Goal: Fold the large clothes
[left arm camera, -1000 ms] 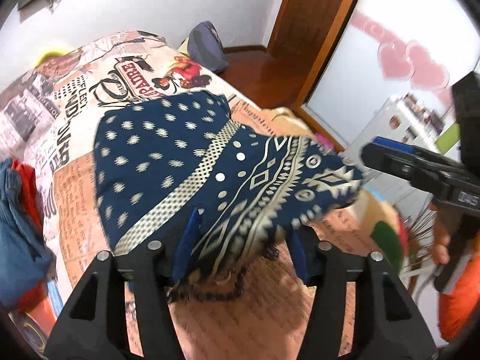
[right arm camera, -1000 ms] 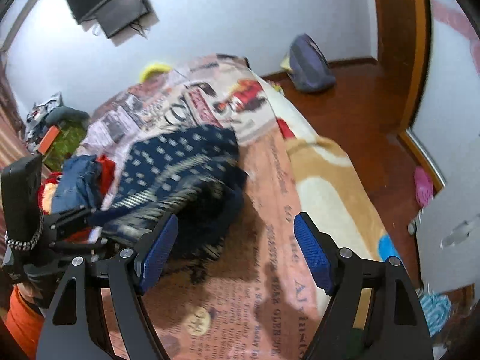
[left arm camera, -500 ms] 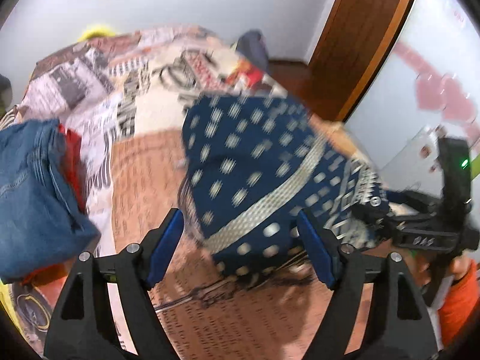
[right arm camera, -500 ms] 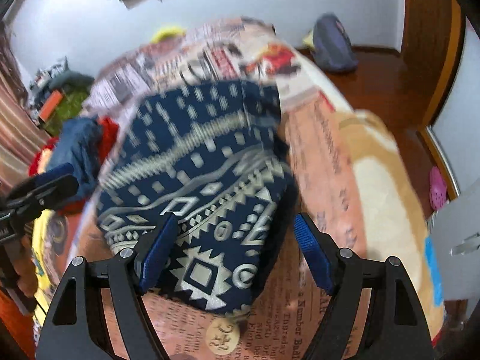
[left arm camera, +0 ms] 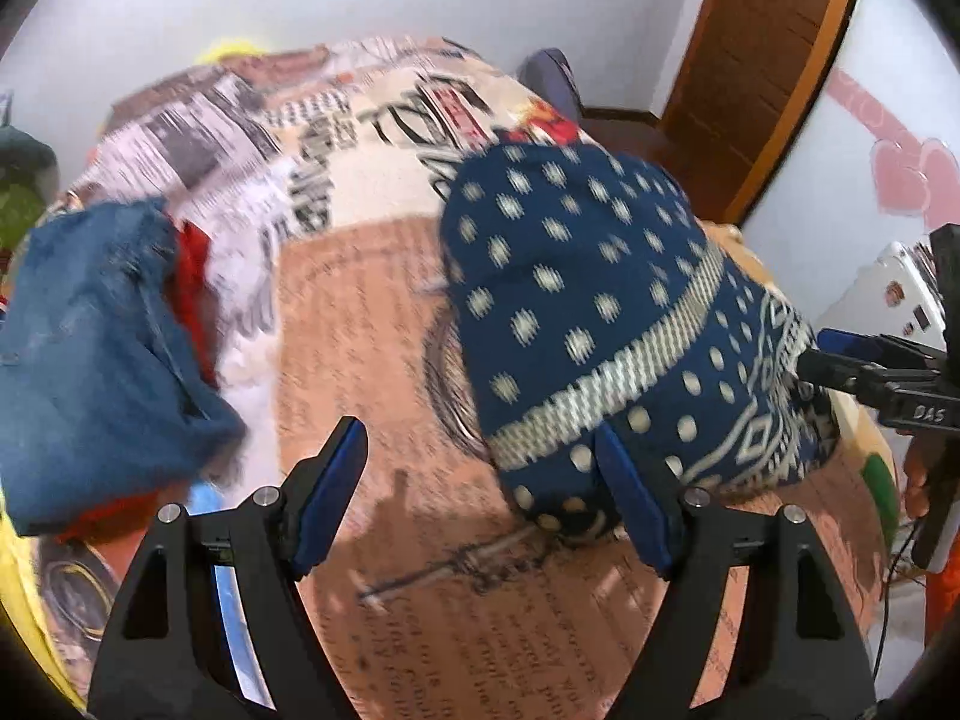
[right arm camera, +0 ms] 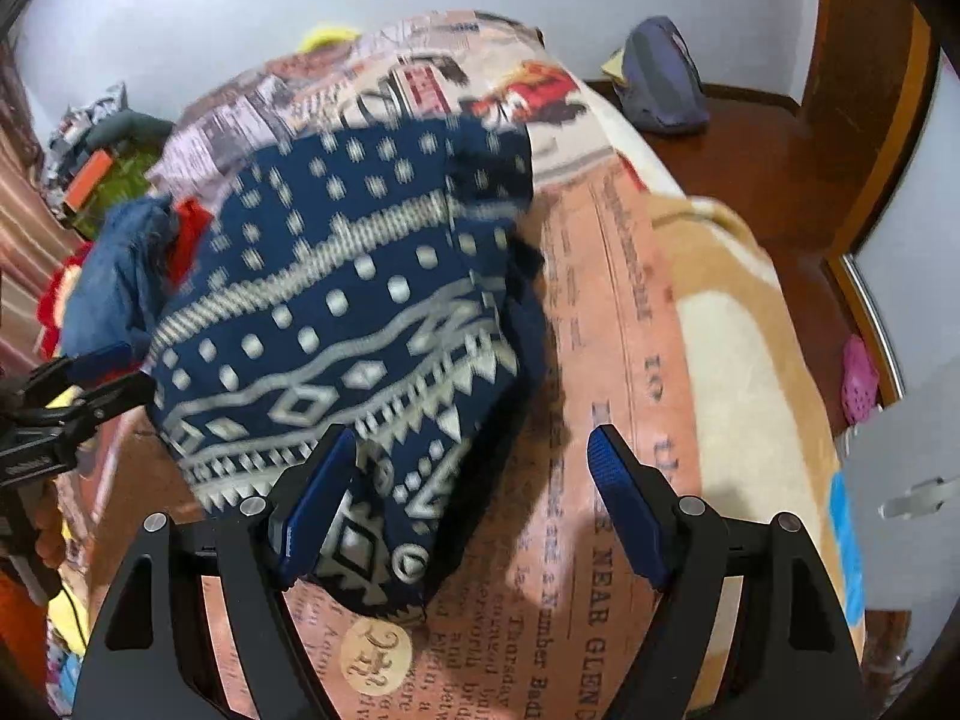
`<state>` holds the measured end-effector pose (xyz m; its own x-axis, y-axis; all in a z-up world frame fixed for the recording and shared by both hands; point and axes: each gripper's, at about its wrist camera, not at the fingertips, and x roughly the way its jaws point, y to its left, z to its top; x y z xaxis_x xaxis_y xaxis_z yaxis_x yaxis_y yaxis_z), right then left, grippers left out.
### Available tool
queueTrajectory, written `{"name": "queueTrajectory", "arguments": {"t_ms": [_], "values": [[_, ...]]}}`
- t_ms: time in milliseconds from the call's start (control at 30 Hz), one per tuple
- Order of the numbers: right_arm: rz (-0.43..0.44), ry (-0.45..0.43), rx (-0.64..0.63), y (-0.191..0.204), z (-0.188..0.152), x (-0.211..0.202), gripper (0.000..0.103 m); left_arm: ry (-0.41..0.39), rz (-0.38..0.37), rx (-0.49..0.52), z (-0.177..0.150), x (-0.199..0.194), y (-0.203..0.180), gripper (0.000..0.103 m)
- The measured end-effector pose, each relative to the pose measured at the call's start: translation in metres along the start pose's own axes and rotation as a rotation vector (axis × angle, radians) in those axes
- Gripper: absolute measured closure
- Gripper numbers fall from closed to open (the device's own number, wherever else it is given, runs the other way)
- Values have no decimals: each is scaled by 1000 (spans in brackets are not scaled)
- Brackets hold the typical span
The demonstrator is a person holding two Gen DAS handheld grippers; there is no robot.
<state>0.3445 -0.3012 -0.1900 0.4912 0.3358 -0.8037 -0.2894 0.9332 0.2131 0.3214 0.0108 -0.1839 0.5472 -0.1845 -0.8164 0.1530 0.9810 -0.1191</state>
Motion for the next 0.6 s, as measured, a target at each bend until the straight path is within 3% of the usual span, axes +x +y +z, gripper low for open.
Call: {"name": "queueTrajectory", "arguments": {"t_ms": [167, 333, 533, 600], "values": [[64, -48, 37, -4, 23, 2, 26, -26, -34, -27, 25, -3, 7, 25], [130, 17, 96, -14, 40, 38, 26, -2, -134, -89, 41, 17, 7, 24], [258, 105, 197, -34, 44, 79, 26, 98, -281, -193, 48, 63, 8, 22], [292, 117, 222, -40, 46, 87, 23, 136, -319, -223, 49, 77, 11, 14]]}}
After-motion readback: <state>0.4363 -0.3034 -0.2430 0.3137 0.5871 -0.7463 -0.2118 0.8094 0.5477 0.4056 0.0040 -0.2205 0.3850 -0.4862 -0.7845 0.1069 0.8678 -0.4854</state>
